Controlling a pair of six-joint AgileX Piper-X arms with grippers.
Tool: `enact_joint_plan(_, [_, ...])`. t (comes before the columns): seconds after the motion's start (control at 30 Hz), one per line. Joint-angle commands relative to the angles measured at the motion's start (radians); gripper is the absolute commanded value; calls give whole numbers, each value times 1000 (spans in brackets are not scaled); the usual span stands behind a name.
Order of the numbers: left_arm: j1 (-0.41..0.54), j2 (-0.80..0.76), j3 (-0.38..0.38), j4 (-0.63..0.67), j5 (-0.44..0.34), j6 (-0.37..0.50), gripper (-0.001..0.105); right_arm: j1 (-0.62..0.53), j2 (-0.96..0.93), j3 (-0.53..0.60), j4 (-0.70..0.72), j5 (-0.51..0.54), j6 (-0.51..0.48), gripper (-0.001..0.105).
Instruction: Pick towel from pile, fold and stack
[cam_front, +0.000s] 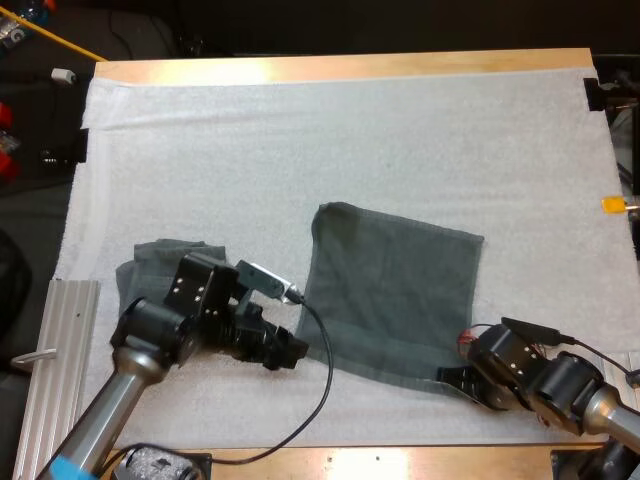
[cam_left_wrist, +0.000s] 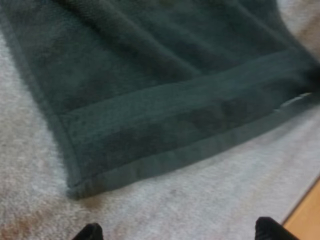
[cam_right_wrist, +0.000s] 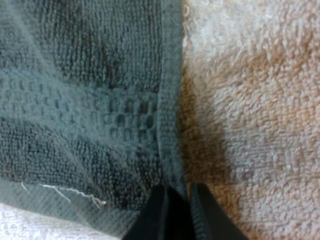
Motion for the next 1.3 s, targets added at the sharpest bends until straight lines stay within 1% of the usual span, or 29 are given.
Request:
enact_joint_plan(0.0, [-5, 21, -2, -14, -10, 3, 59, 2, -8, -6, 18, 9, 10, 0])
enact_joint_plan(0.2, [-5, 147, -2, -55, -15, 6, 59, 2, -8, -6, 16, 31, 24, 0])
enact_joint_plan(0.43, [-5, 303, -2, -112, -15, 6, 59, 2, -8, -6, -7, 31, 27, 0])
enact_joint_plan(0.67, [-5, 428, -2, -163, -15, 6, 59, 2, -8, -6, -7, 31, 39, 0])
enact_joint_plan(0.8, [-7, 480, -2, -183, -4, 6, 59, 2, -8, -6, -7, 31, 44, 0])
enact_joint_plan(0.9, [-7, 511, -2, -195, 31, 6, 59, 2, -8, -6, -7, 29, 44, 0])
enact_joint_plan(0.97, [-7, 524, -2, -201, 61, 6, 55, 2, -8, -6, -7, 28, 44, 0])
enact_joint_plan(1.07, [-7, 536, -2, -201, 78, 6, 40, 2, -8, -6, -7, 28, 44, 0])
enact_joint_plan(1.13, [-7, 536, -2, -201, 78, 6, 27, 2, -8, -6, -7, 28, 44, 0])
enact_joint_plan(1.17, [-7, 536, -2, -201, 78, 6, 24, 2, -8, -6, -7, 28, 44, 0])
enact_joint_plan(1.23, [-7, 536, -2, -201, 75, 6, 13, 2, -8, -6, -7, 28, 44, 0])
enact_joint_plan(1.27, [-7, 536, -2, -201, 75, 6, 9, 2, -8, -6, -7, 28, 44, 0])
